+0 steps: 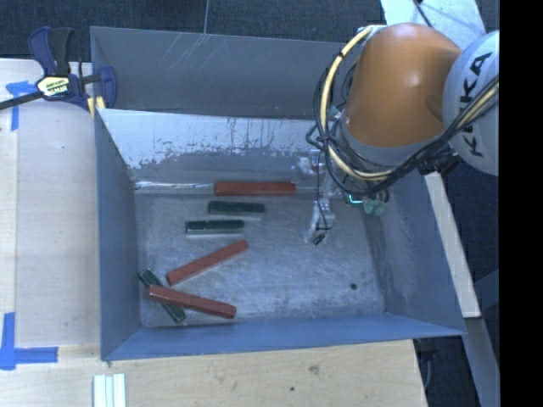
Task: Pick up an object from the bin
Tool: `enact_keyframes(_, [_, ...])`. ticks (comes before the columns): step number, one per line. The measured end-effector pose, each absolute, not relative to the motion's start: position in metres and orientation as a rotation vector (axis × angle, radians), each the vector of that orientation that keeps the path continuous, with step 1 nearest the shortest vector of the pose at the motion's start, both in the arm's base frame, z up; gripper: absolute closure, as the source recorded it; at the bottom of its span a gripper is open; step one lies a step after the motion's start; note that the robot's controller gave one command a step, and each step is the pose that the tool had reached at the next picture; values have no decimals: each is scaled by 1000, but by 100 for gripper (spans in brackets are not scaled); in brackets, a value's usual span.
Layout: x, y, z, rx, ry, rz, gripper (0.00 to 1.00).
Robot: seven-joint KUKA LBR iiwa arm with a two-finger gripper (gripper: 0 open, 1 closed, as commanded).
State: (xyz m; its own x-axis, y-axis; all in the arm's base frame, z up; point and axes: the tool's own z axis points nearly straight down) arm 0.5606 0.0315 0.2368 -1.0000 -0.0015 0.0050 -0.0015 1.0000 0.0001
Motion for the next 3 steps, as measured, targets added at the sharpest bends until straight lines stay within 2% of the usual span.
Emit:
enact_keyframes(1, [561, 71, 73, 478, -3106, -1, 0])
enact_keyframes(2, [561, 160, 75, 615, -3087, -8, 0])
enact_keyframes(3, [562, 154, 75, 601, -3089, -2, 100])
